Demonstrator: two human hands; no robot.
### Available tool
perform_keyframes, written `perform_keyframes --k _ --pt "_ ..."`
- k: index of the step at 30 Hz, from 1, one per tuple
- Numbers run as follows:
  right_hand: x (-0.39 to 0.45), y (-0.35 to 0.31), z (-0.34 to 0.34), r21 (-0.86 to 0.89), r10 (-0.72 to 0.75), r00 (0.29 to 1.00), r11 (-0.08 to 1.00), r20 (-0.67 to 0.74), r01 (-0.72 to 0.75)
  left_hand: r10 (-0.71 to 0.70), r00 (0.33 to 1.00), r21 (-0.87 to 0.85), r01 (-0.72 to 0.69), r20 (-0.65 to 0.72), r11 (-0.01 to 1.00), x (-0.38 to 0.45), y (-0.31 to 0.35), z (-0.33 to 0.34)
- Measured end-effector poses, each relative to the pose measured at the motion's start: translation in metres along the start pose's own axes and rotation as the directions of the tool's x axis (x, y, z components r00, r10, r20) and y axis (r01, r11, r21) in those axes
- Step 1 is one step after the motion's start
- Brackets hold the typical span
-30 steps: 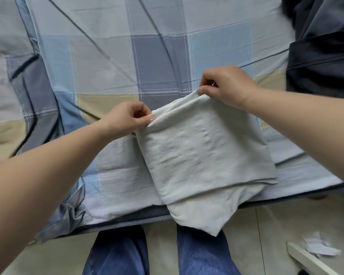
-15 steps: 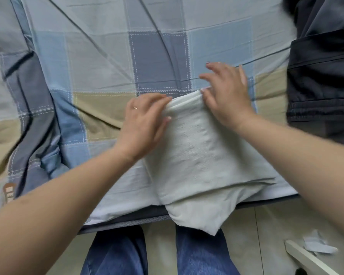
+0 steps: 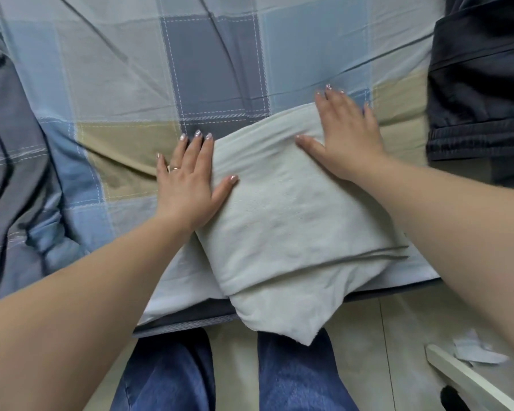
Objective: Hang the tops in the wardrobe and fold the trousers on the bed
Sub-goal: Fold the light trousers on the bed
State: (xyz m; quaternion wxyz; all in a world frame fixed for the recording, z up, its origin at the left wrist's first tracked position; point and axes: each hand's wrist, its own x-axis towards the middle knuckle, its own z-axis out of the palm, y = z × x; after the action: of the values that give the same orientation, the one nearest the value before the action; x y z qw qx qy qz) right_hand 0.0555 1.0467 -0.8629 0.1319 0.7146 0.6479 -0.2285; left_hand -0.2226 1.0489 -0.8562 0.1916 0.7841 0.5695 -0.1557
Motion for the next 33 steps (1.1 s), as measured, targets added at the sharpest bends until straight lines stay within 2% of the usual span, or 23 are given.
perform_keyframes --k 3,5,8,10,12,17,20,24,26,29,31,33 --pt "-0.008 0.018 -0.01 -0.024 0.049 0.998 0.999 0.027 -0.049 -0.078 0.997 -0.009 0.078 -0.005 0.997 -0.006 0.007 -0.007" --pt "-0.03 0.022 -0.015 -0.031 0.016 1.0 0.999 -0.012 -0.016 -0.09 0.994 -0.095 0.084 -0.065 0.992 -0.025 0.022 -0.012" --pt "-0.091 0.016 -0.011 0.042 -0.2 0.973 0.978 -0.119 0.206 0.074 0.984 -0.276 -0.117 -0.163 0.954 -0.077 0.061 -0.007" --pt "-0.132 0.012 0.004 0.022 -0.326 0.929 0.942 -0.177 0.335 0.226 0.955 -0.267 -0.272 -0.193 0.924 -0.113 0.086 0.007" --pt "-0.157 0.014 0.022 -0.029 -0.374 0.911 0.927 -0.174 0.375 0.341 0.927 -0.204 -0.368 -0.156 0.907 -0.137 0.103 0.025" --pt "-0.163 0.031 0.05 -0.091 -0.348 0.933 0.936 -0.092 0.34 0.466 0.885 -0.022 -0.466 -0.012 0.884 -0.147 0.102 0.058" --pt "-0.156 0.036 0.059 -0.078 -0.313 0.95 0.946 0.012 0.313 0.494 0.87 0.043 -0.493 0.01 0.869 -0.146 0.091 0.07" --pt "-0.167 0.059 0.067 -0.104 -0.1 0.982 0.988 0.162 0.118 0.497 0.866 0.102 -0.5 0.058 0.86 -0.162 0.066 0.068" --pt "-0.174 0.076 0.063 -0.073 -0.036 0.977 0.996 0.21 0.053 0.471 0.878 0.094 -0.478 0.088 0.873 -0.174 0.053 0.061" --pt "-0.181 0.088 0.042 0.101 -0.096 0.976 0.992 0.195 0.078 0.349 0.934 -0.063 -0.344 0.084 0.937 -0.186 0.041 0.047" --pt "-0.175 0.084 0.029 0.283 -0.131 0.981 0.955 0.141 0.087 0.144 0.989 -0.239 -0.135 0.019 0.962 -0.182 0.036 0.033" --pt "-0.163 0.075 0.021 0.424 -0.092 0.987 0.905 0.134 0.027 -0.174 0.985 -0.428 0.15 -0.017 0.891 -0.165 0.04 0.017"
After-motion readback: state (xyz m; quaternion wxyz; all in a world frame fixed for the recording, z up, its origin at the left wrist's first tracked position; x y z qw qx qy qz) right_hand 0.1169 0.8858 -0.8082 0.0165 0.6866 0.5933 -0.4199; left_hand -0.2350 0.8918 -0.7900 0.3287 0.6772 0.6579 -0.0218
